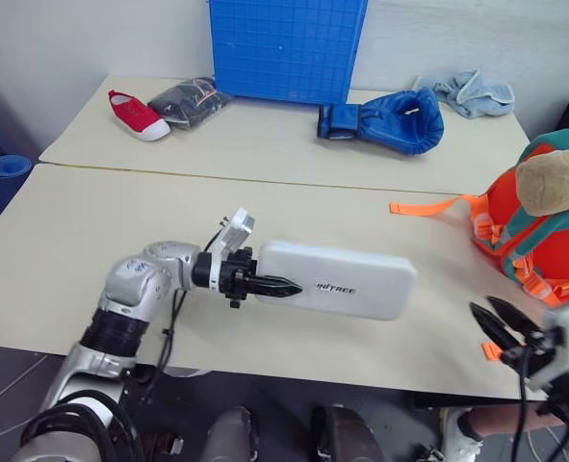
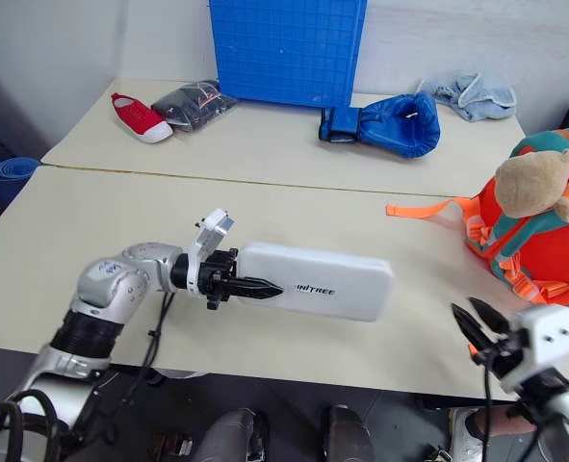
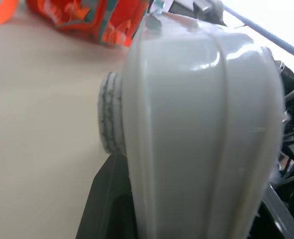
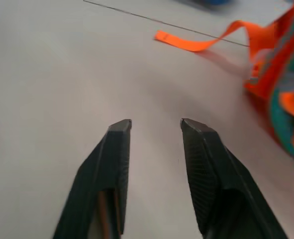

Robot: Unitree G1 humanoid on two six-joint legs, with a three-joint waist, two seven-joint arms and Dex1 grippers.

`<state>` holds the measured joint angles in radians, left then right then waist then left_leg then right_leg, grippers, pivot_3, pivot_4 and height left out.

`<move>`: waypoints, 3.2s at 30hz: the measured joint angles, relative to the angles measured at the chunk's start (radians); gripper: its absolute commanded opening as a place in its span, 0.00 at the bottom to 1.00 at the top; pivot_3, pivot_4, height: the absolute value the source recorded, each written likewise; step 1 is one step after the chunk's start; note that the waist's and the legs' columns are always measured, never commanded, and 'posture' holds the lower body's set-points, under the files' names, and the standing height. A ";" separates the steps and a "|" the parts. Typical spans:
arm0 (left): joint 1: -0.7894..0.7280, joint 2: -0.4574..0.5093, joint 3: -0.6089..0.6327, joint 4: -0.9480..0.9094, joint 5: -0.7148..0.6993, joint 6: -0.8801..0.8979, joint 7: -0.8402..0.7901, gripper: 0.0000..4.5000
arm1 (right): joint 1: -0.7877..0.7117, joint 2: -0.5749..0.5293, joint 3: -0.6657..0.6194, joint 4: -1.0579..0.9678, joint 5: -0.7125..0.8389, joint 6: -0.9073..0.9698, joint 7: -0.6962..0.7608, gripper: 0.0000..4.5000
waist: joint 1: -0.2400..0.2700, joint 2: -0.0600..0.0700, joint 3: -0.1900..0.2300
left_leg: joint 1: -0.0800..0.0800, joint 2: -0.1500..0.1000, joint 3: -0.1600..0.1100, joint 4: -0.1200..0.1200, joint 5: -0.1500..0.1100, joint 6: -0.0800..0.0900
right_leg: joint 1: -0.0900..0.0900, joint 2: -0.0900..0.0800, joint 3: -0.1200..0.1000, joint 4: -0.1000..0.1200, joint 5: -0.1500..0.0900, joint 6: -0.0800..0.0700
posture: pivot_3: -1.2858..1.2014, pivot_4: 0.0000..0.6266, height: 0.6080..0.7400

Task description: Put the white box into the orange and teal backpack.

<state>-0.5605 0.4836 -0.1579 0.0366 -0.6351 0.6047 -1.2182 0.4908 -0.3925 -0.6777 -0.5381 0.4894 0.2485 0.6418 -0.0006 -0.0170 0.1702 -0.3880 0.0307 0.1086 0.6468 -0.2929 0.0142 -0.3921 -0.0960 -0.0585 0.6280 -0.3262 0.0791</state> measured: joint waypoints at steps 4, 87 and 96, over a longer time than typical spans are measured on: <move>0.042 -0.034 0.002 -0.025 0.019 -0.112 -0.017 0.29 | -0.017 0.004 -0.074 0.059 -0.022 -0.075 -0.051 0.86 | -0.005 0.001 0.000 | 0.001 0.000 0.002 0.001 0.000 0.002 | 0.000 0.000 0.003 0.001 0.001 0.001 | 0.52 0.24 1.00; -0.369 -0.005 0.105 0.507 0.366 -0.739 0.016 0.29 | -0.648 -0.525 0.356 0.118 0.361 0.537 0.226 0.01 | 0.028 0.000 0.010 | -0.005 -0.002 0.001 0.011 -0.001 0.010 | 0.001 -0.002 -0.003 -0.001 0.004 0.006 | 0.52 0.24 1.00; -0.536 -0.063 0.032 0.766 0.479 -0.816 -0.009 0.29 | -0.763 -0.550 0.313 0.139 0.526 0.666 0.240 0.01 | 0.027 -0.001 0.010 | -0.017 -0.002 -0.004 0.019 -0.002 0.012 | -0.003 -0.001 -0.010 0.000 0.005 0.009 | 0.52 0.24 1.00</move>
<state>-1.0967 0.4203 -0.1259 0.8027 -0.1556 -0.2116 -1.2269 -0.2725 -0.9422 -0.3645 -0.3994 1.0153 0.9147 0.8815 0.0260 -0.0178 0.1801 -0.4052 0.0285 0.1045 0.6662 -0.2951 0.0265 -0.3953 -0.0975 -0.0684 0.6283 -0.3208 0.0882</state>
